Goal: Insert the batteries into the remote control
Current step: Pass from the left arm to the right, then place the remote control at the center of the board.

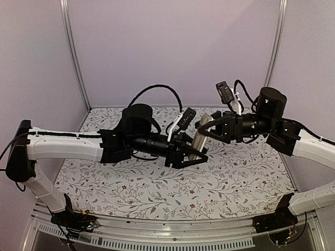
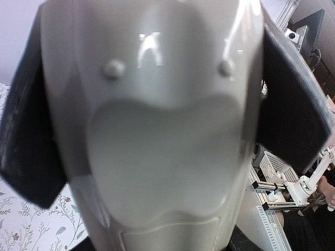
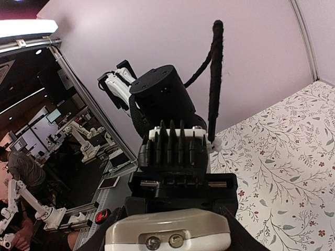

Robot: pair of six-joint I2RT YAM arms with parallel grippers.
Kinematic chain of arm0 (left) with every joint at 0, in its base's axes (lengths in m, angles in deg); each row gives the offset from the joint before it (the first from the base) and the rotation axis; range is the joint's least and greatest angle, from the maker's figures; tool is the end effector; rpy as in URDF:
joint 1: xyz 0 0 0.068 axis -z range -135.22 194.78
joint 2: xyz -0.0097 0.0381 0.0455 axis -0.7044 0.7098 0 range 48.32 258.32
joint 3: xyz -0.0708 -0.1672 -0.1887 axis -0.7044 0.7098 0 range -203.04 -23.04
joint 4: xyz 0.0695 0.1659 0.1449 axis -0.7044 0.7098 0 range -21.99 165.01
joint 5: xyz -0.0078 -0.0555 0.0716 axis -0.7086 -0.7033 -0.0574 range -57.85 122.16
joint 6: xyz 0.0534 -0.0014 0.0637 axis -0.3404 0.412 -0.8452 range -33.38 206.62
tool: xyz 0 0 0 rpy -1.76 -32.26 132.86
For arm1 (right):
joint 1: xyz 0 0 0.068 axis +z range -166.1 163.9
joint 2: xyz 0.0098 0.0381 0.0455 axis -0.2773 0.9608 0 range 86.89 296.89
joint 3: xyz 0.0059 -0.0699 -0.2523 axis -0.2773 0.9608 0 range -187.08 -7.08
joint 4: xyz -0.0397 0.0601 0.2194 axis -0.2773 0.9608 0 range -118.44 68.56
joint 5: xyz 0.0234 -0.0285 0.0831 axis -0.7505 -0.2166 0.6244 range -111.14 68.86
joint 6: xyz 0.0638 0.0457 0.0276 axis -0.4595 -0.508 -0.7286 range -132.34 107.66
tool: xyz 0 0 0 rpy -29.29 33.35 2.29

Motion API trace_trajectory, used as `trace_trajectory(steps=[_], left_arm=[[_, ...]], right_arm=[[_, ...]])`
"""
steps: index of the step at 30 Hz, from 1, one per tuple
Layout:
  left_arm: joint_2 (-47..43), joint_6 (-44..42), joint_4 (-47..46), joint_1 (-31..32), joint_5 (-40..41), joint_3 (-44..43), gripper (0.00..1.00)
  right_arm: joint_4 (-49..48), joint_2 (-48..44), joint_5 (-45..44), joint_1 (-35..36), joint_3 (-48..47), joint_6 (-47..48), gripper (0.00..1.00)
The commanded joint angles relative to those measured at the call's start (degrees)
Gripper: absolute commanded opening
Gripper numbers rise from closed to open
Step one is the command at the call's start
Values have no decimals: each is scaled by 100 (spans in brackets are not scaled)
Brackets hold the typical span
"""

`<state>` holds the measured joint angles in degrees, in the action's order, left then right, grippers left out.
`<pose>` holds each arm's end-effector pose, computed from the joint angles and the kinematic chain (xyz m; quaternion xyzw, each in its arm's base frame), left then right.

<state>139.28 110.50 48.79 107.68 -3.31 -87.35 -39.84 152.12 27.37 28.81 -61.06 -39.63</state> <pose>0.1323 -0.3511 0.3074 0.4285 0.6075 -0.5980 0.2995 0.1429 0.2193 0.3606 -0.3860 0.5917 0.6147 0.3506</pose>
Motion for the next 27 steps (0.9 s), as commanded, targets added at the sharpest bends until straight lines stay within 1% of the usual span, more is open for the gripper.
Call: trace_trajectory(steps=[1, 2, 3, 5, 8, 11, 13, 14, 16, 19, 23, 27], left_arm=[[-293, -209, 25, -155, 296, 363, 81], [-390, -246, 138, -207, 340, 438, 96], [-519, -261, 270, -267, 429, 530, 99], [-855, -285, 476, -397, 654, 803, 100], [-1633, -274, 597, -567, 1389, 1425, 100], [-2478, -173, 834, -739, 2696, 2011, 100], [-2885, 30, 1429, -945, 3704, 2152, 100], [-3023, 164, 1653, -1084, 3949, 2185, 100], [-3263, 381, 1893, -1406, 4216, 2311, 100], [-3386, 596, 2213, -1674, 4329, 2459, 100], [-3394, 626, 2298, -1771, 4295, 2543, 100], [-3372, 708, 2120, -1776, 4153, 2671, 100]], right_arm=[[395, 36, -18, 67, -246, -149, 29], [605, 52, -121, 61, -318, -93, 29], [973, 79, -200, 62, -396, 57, 29], [1729, 165, -441, 62, -585, 354, 27], [2858, 401, -980, 58, -889, 990, 25], [3845, 762, -1689, 67, -1258, 1437, 23], [4390, 1171, -2024, 75, -1528, 1705, 22], [4665, 1393, -2168, 91, -1697, 1785, 21], [5068, 1847, -2509, 147, -1994, 1945, 21], [5728, 2561, -3075, 291, -2499, 2127, 20], [6231, 3438, -3891, 611, -3067, 2292, 21], [6599, 4144, -4312, 857, -3494, 2348, 23]])
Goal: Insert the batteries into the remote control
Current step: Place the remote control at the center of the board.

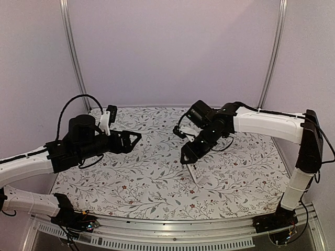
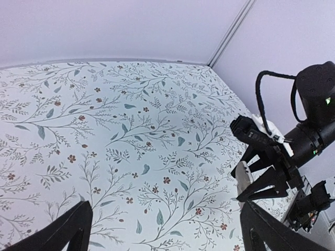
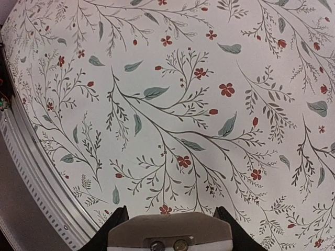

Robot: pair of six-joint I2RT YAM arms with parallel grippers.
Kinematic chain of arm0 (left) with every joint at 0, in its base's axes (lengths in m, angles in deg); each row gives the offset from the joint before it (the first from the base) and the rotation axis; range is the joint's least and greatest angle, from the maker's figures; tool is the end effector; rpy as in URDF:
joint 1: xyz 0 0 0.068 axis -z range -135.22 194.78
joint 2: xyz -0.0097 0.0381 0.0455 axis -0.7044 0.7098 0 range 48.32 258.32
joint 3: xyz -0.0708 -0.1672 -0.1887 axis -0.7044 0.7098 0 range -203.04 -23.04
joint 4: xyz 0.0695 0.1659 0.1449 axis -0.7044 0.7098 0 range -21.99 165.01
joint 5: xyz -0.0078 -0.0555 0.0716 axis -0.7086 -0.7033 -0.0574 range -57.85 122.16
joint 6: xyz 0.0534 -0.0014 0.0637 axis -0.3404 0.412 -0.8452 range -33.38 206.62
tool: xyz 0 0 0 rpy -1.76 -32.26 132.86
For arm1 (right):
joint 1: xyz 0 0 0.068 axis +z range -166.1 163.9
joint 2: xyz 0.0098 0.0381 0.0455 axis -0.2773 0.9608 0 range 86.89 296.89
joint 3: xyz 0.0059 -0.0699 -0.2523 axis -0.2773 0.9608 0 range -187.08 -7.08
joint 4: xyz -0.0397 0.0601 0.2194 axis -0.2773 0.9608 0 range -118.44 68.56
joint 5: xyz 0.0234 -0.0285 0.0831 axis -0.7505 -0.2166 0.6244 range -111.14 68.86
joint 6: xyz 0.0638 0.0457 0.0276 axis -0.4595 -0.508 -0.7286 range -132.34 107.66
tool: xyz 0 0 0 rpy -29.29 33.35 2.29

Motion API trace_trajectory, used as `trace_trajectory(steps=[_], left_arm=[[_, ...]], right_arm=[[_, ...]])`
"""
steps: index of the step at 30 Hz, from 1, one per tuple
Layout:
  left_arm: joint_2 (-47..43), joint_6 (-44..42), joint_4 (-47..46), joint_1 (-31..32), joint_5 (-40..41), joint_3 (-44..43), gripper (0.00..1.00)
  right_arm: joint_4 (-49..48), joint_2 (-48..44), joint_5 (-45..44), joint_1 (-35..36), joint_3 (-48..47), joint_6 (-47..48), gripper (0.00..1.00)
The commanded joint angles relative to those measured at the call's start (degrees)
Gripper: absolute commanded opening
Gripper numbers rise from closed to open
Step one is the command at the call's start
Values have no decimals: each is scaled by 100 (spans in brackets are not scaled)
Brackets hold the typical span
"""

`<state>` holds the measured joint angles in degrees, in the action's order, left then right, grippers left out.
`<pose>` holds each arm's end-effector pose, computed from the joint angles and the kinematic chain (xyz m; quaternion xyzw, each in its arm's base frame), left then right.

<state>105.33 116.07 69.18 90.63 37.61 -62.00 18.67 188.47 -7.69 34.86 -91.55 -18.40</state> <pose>0.1727 -0.1680 0.2686 0.0889 0.8099 -0.3227 0.4817 0.2098 0.2856 0.2256 -0.3939 0.8848 0.2060 0.1401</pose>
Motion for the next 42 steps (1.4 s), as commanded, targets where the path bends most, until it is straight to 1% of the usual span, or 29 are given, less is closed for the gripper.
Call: trace_trajectory(steps=[1, 5, 8, 9, 14, 19, 22, 26, 27, 30, 32, 36, 42], left_arm=[[35, 152, 81, -75, 87, 162, 100], [79, 168, 61, -83, 157, 228, 100], [75, 158, 36, -93, 162, 305, 99], [70, 146, 28, -100, 180, 329, 100], [63, 88, 8, -135, 211, 398, 100], [-15, 149, -13, -216, 434, 495, 100], [-7, 157, -122, -279, 417, 552, 100], [46, 124, -233, -336, 369, 571, 100], [53, 125, -258, -350, 352, 588, 100], [109, 80, -268, -373, 278, 579, 100], [153, 55, -241, -375, 243, 551, 100], [244, 64, -206, -375, 146, 451, 100], [418, 72, -139, -375, 21, 227, 100]], right_arm=[[852, 656, -923, 317, -561, 256, 24], [1299, 1528, -1244, 565, -1119, 414, 26], [1526, 1958, -1311, 672, -1501, 493, 27], [1596, 2149, -1455, 685, -1615, 507, 27], [1879, 2777, -1650, 708, -2158, 545, 31], [2048, 3231, -1661, 709, -2515, 545, 42], [2056, 3450, -1642, 707, -2663, 544, 51], [2073, 3599, -1544, 712, -2875, 545, 59], [2068, 3632, -1494, 706, -2912, 545, 64], [2114, 3654, -1174, 707, -3015, 545, 81], [2099, 3562, -1006, 688, -2988, 545, 89], [1700, 3004, -941, 521, -2505, 511, 94], [762, 1527, -906, -45, -1157, 325, 99]])
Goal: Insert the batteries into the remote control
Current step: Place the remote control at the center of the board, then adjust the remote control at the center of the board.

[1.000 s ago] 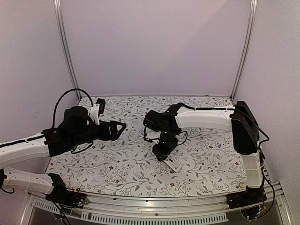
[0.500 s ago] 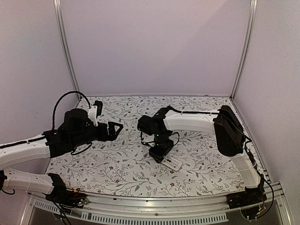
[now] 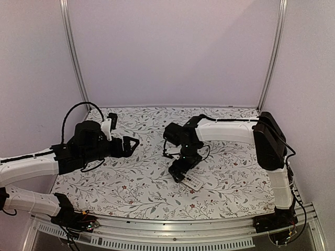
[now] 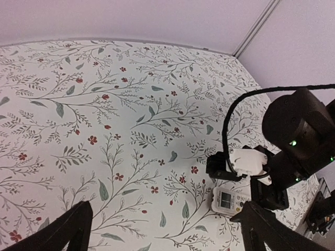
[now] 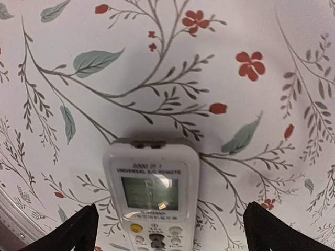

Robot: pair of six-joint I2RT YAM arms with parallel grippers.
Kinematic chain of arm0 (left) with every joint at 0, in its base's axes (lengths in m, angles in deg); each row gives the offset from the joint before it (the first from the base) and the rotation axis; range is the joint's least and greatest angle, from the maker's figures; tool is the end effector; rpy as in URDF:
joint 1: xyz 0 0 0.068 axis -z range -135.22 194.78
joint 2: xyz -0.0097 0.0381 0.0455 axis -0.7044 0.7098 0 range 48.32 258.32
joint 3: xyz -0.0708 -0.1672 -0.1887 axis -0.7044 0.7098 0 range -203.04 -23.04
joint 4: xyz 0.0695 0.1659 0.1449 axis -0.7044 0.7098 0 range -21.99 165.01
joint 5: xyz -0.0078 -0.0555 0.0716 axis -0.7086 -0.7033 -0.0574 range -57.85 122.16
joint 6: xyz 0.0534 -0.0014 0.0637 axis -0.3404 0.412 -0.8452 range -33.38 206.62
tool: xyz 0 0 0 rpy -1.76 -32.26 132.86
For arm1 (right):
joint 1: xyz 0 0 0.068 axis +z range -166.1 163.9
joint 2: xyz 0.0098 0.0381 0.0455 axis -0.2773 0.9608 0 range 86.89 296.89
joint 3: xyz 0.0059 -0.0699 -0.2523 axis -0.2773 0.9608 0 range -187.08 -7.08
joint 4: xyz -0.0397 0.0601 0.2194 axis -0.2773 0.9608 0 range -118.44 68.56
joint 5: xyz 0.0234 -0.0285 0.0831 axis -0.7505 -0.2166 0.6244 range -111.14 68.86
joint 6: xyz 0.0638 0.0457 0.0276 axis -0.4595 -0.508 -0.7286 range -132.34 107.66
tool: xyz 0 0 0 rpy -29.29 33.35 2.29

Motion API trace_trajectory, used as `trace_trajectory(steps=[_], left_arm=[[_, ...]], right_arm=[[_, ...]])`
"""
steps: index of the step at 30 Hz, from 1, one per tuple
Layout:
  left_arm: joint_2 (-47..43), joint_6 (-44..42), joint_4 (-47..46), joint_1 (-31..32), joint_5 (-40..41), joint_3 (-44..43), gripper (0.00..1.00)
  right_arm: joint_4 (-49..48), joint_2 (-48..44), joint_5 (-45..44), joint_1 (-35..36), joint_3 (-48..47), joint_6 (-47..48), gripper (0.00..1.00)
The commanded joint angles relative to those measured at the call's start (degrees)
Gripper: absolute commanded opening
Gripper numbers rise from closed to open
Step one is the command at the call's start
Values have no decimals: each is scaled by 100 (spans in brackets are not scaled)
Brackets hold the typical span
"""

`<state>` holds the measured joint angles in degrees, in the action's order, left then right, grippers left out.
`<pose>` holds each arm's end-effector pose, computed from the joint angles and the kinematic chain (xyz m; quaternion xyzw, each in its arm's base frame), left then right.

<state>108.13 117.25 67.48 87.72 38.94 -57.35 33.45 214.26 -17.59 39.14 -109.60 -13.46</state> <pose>0.1835 -0.1590 0.2330 0.0586 0.8403 -0.2814 0.4596 0.2240 0.3306 0.1333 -0.4553 0.8893 0.0407 0.0104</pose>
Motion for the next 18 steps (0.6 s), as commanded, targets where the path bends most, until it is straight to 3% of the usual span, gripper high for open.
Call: trace_trajectory(steps=[1, 8, 18], left_arm=[[204, -30, 35, -84, -91, -297, 100], [646, 39, 566, -58, -60, -675, 100], [705, 22, 773, -22, 37, -865, 100]], right_arm=[[-804, -1200, 27, -585, 877, -191, 99], [-1101, -1824, -1103, -837, 2022, -44, 99], [-1162, -1710, -1649, -785, 2424, -112, 99]])
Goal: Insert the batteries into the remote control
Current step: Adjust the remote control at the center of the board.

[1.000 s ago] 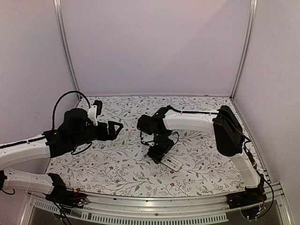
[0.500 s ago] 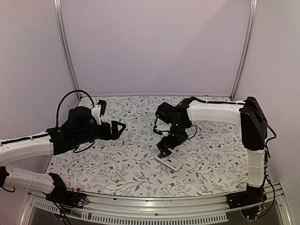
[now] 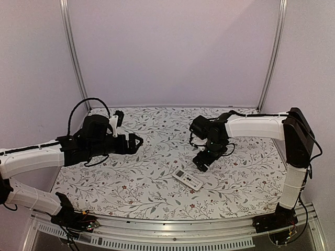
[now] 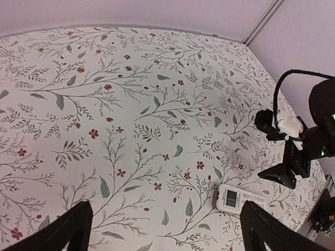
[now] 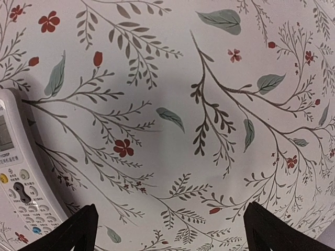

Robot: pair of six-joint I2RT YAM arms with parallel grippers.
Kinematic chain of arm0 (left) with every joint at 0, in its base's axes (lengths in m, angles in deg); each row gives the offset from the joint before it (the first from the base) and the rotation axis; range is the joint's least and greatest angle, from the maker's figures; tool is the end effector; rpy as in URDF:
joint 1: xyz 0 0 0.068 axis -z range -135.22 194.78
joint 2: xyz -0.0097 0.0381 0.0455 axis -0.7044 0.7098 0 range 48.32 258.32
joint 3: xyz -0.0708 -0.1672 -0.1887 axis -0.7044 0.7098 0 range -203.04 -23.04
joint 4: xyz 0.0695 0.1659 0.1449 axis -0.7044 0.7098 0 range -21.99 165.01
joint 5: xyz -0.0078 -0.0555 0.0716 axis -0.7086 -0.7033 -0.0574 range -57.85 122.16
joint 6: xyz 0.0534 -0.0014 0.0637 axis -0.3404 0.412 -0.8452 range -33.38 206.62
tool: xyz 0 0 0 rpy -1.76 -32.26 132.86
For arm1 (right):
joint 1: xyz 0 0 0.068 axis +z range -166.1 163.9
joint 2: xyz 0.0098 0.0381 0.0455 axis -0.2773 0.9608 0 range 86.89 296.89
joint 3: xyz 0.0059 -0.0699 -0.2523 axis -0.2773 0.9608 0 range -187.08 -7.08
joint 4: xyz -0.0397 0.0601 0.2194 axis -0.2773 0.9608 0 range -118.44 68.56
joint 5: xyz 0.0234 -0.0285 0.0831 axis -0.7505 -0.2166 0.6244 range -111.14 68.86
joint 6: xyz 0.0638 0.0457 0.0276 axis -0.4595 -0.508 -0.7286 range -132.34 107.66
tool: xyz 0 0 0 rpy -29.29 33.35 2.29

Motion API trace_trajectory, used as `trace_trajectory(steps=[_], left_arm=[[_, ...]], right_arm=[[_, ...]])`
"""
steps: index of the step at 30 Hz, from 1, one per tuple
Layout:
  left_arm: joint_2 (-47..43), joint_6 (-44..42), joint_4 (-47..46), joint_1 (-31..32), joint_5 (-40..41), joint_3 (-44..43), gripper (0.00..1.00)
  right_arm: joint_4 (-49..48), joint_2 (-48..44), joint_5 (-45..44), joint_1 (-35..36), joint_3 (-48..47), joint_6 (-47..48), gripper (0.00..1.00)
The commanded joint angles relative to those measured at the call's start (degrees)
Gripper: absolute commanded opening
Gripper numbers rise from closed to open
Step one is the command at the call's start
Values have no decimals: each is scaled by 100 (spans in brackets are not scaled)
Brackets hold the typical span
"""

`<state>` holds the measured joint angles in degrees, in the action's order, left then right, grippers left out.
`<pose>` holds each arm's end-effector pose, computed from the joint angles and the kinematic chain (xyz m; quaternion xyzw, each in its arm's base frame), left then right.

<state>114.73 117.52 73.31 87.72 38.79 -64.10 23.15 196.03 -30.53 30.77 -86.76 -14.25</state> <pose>0.1975 -0.1723 0.2339 0.0625 0.8656 -0.2567 0.4253 0.2408 0.2397 0.1561 -0.3740 0.9205 -0.0422 0.1045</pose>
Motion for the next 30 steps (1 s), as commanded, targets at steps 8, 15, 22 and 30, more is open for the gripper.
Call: trace_trajectory(steps=[8, 15, 22, 30], left_arm=[[123, -23, 158, -14, 85, -227, 100], [161, 4, 125, -14, 92, -227, 100], [161, 20, 108, -14, 59, -243, 99], [411, -33, 419, -18, -111, -608, 100]], right_arm=[[-218, 166, -37, 378, 566, -170, 99], [-424, 8, 704, 760, 662, -442, 99], [-832, 50, 1313, 1013, 634, -768, 99], [-1284, -418, 1539, 940, 932, -880, 99]])
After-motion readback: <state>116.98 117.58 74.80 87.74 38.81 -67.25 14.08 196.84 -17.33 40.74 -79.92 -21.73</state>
